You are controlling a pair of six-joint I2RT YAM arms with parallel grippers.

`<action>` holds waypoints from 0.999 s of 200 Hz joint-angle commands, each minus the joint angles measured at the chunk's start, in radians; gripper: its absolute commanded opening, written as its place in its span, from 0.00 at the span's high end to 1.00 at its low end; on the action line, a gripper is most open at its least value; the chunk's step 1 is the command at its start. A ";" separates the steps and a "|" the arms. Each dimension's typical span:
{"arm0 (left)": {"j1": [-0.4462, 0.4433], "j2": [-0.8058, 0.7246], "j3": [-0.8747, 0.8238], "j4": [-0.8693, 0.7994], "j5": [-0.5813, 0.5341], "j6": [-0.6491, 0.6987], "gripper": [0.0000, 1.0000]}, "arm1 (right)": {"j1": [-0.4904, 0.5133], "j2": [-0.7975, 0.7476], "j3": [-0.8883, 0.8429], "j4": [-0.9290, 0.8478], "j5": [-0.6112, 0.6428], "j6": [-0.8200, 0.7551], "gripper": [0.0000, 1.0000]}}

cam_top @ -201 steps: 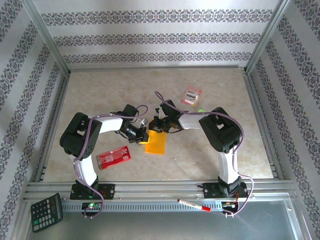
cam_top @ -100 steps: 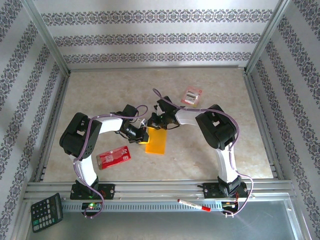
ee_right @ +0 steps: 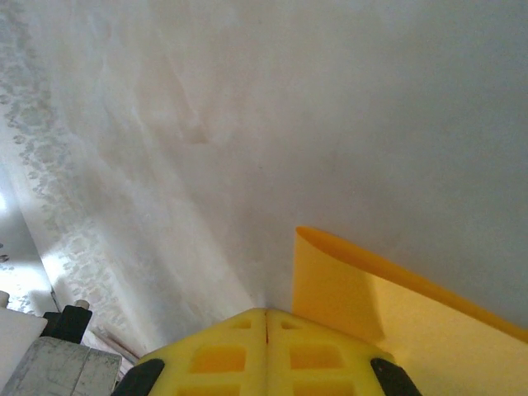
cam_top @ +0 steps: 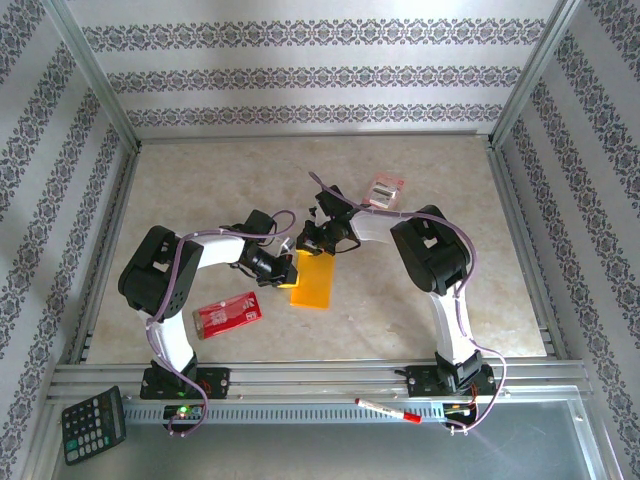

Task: Fold a paper plane with a square sheet of paper (pick it up from the middle)
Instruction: First fold in half a square sheet of paper at the center of the table.

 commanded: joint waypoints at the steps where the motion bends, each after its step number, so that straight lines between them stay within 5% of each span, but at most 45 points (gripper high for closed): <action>1: -0.035 0.100 -0.082 -0.075 -0.225 -0.016 1.00 | -0.055 0.061 0.029 0.007 0.160 0.003 1.00; 137: -0.035 0.095 -0.074 -0.075 -0.222 -0.013 1.00 | -0.132 0.053 0.156 -0.044 0.125 -0.052 1.00; 200: -0.035 0.091 -0.062 -0.075 -0.218 -0.018 1.00 | -0.088 -0.176 -0.096 0.061 0.043 -0.057 1.00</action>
